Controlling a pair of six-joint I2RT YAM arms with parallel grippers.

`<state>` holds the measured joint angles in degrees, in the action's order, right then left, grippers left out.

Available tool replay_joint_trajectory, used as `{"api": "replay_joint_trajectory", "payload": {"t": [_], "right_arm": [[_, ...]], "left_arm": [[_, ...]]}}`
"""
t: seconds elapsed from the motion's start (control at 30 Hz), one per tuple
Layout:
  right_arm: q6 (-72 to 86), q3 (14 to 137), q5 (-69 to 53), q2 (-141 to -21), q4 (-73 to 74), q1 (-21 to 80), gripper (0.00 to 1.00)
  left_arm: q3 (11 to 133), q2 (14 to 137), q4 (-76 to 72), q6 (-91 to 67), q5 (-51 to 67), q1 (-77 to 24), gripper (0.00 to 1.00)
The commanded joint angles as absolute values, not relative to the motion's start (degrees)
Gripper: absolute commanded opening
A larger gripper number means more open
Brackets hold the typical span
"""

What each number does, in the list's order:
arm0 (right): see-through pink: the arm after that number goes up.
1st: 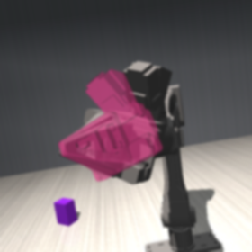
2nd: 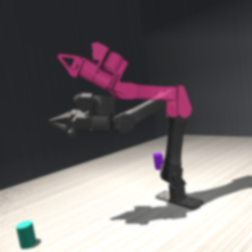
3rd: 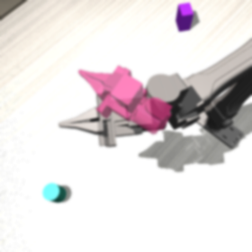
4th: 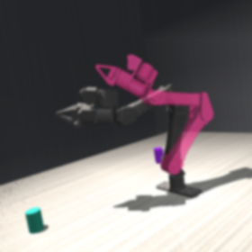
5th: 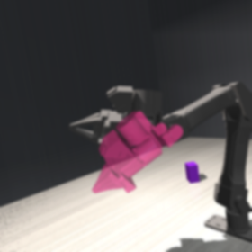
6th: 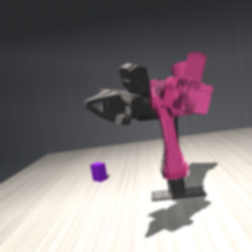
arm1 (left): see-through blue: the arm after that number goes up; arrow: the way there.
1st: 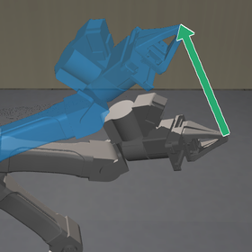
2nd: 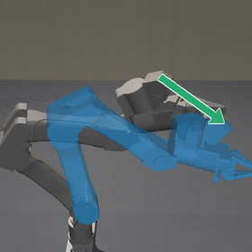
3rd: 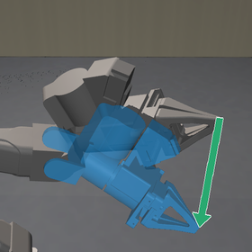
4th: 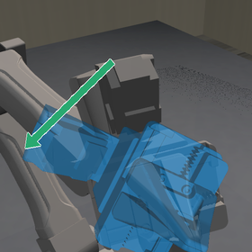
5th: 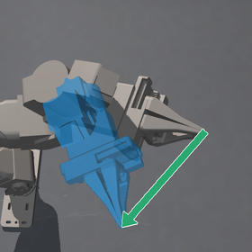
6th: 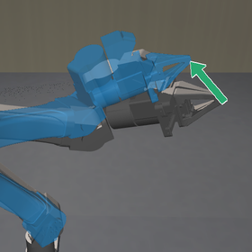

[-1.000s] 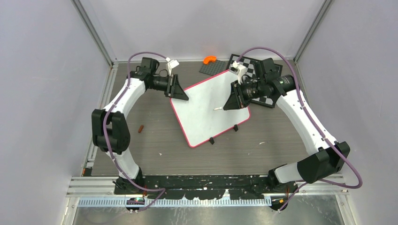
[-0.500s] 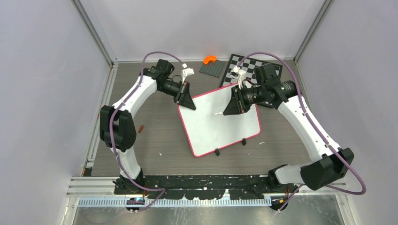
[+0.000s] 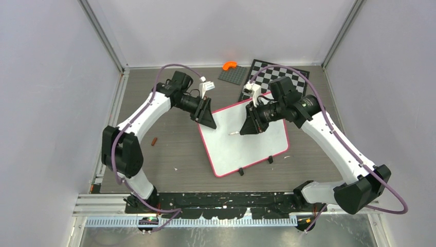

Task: Write a sentence on the whiteboard
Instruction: Move the whiteboard to the center of the board, then write a sentence on the whiteboard.

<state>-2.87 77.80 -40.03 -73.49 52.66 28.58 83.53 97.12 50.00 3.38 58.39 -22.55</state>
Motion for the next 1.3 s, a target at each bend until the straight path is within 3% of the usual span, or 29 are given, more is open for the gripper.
{"api": "replay_joint_trajectory", "payload": {"t": [0.0,0.1,0.43,0.87,1.27], "right_arm": [[-3.6,80.5,-35.6,-72.5,50.2,31.1,0.0],[-4.6,82.4,-32.7,-73.5,49.8,33.8,0.0],[-5.9,87.3,-27.2,-79.4,47.4,42.0,0.0],[-3.7,83.4,-28.5,-77.5,43.9,42.0,0.0],[-2.4,84.4,-23.0,-79.5,42.1,43.1,0.0]], "left_arm": [[83.8,90.9,50.4,0.8,56.1,-21.5,0.44],[83.0,88.8,51.8,1.7,56.2,-18.8,0.53],[76.5,83.4,48.5,1.4,58.6,-14.9,0.49],[74.5,83.1,46.4,0.4,60.3,-14.9,0.24],[73.9,83.4,45.8,0.4,60.5,-14.9,0.14]]}}
